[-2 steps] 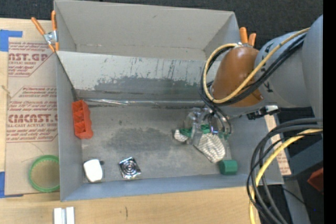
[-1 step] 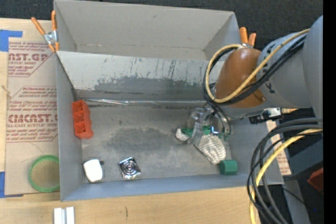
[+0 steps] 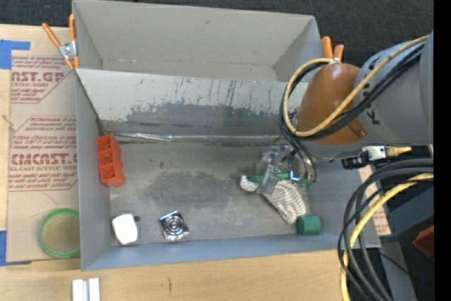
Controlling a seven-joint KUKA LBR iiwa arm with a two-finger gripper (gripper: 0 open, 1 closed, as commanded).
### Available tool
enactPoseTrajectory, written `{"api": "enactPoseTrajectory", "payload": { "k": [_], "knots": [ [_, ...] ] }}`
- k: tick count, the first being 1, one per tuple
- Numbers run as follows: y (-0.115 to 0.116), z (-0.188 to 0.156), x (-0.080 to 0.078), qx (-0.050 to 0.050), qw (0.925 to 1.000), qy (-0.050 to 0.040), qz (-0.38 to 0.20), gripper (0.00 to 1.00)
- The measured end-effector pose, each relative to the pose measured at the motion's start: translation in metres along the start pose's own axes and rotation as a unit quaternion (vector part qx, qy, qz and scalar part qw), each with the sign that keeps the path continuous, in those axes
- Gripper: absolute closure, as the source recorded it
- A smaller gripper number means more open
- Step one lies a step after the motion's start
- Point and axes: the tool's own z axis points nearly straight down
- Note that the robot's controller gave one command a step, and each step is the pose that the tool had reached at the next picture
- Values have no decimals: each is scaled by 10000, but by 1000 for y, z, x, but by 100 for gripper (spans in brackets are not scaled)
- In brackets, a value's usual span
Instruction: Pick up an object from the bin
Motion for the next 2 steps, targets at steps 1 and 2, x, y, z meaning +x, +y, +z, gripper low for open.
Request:
{"api": "enactPoseTrajectory", "payload": {
  "k": [1, 2],
  "knots": [
    [11, -19, -7, -11, 10000, -20, 6, 100],
    [12, -17, -9, -20, 10000, -47, -21, 100]
  ]
}}
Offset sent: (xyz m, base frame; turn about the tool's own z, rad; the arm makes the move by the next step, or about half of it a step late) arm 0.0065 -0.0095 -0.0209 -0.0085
